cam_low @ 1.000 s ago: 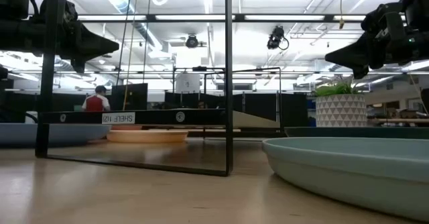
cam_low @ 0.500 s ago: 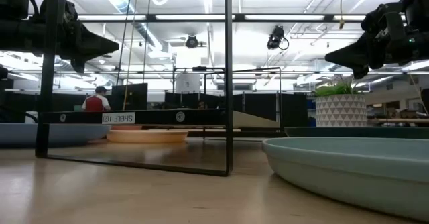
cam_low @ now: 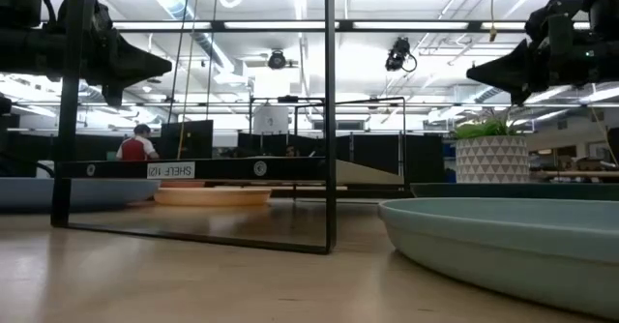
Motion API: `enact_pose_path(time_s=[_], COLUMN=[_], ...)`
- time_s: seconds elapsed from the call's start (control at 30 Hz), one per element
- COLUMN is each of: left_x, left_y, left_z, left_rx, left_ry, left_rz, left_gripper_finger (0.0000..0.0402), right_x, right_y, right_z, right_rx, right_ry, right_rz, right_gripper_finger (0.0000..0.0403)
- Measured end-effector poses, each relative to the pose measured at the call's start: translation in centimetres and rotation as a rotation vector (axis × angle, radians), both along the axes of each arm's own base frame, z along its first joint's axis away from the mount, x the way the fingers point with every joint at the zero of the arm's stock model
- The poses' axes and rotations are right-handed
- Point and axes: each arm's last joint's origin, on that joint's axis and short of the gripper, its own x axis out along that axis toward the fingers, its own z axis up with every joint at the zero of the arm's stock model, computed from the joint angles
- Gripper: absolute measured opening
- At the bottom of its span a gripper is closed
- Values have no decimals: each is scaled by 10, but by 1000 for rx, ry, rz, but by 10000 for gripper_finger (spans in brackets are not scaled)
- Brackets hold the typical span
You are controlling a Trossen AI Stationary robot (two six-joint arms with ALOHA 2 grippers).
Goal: Place and stack plates onto a shelf
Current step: Put the dark green plate on the shelf
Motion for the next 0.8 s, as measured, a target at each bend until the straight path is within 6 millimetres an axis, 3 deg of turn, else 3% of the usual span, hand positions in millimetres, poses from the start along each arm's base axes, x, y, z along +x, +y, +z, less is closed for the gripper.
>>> enact_pose_path(time_s=[0.17,0.37,0.53,0.8], left_x=[0,1,0,0], left_y=[0,-6,-9,-9], left_z=[1,8,15,15], left_rx=[-17,106,190,145], left_ry=[-15,-62,-114,-134], left_rz=[-20,-211,-292,-297], left_gripper_finger=[18,18,18,18], right_x=[-1,2,11,38], right_y=[1,4,4,9], right_z=[10,16,22,19], right_rx=[102,125,164,257], right_ry=[-144,-179,-67,155], right_rz=[26,182,198,183], right_gripper_finger=[23,23,23,23])
